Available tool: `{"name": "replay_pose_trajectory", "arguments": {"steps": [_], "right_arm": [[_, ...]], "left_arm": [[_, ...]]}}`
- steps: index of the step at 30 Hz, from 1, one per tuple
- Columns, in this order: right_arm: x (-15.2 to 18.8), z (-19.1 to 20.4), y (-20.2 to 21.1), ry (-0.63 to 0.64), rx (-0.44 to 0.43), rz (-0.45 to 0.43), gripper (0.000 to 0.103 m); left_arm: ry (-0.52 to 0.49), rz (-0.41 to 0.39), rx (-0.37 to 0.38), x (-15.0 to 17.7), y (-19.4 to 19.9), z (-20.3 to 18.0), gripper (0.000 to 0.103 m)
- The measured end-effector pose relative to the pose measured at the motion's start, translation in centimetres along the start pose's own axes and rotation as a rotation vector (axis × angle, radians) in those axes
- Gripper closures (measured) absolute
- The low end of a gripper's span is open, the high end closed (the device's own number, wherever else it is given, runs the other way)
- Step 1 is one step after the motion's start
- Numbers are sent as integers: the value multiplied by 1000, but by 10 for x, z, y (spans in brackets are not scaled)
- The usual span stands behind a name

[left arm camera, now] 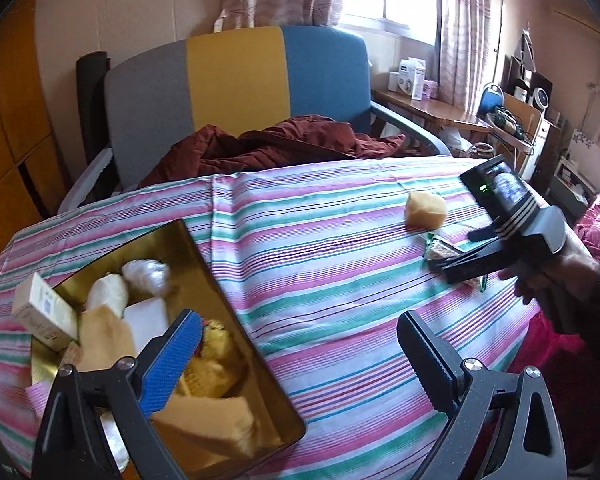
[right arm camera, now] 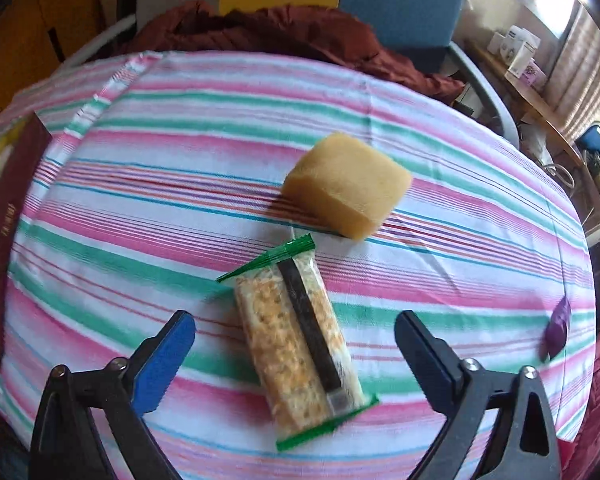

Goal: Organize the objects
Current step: 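Move both tools back toward the last sponge and cracker packet, then grasp the cracker packet with the right tool while the left tool grasps the sponge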

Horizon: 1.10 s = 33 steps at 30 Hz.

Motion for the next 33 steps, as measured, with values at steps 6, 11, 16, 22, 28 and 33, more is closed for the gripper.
{"name": "replay_pose_trajectory", "arguments": {"steps": [6, 11, 16, 22, 28, 33], "right_arm": [[12, -16, -1, -89, -43, 12, 56], [32, -50, 2, -189, 76, 64, 56], [47, -87, 9, -333, 135, 67, 56], [53, -111, 20, -447, 129, 23, 56], [55, -124, 23, -511, 113, 17, 56], [61, -132, 15, -529, 126, 51, 56]], "left_arm": [[-28, 16, 20, -12, -20, -27, 4], [-31, 60, 35, -24, -46, -52, 4], [-3, 120, 54, -38, -80, -76, 4], [20, 175, 78, -55, -121, -111, 4], [-48, 163, 106, -70, -158, -165, 4], [-164, 169, 110, -74, -190, -200, 4]]}}
Point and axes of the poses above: each gripper's, at about its wrist camera, not at the fingertips, and y roughly against the way its jaws point, z to its left, x to its underside, the point moved 8 cm from there along -y, roughly the way its jaws point, and after that the axes turned 11 degrees about y, right-handed, at the moved point
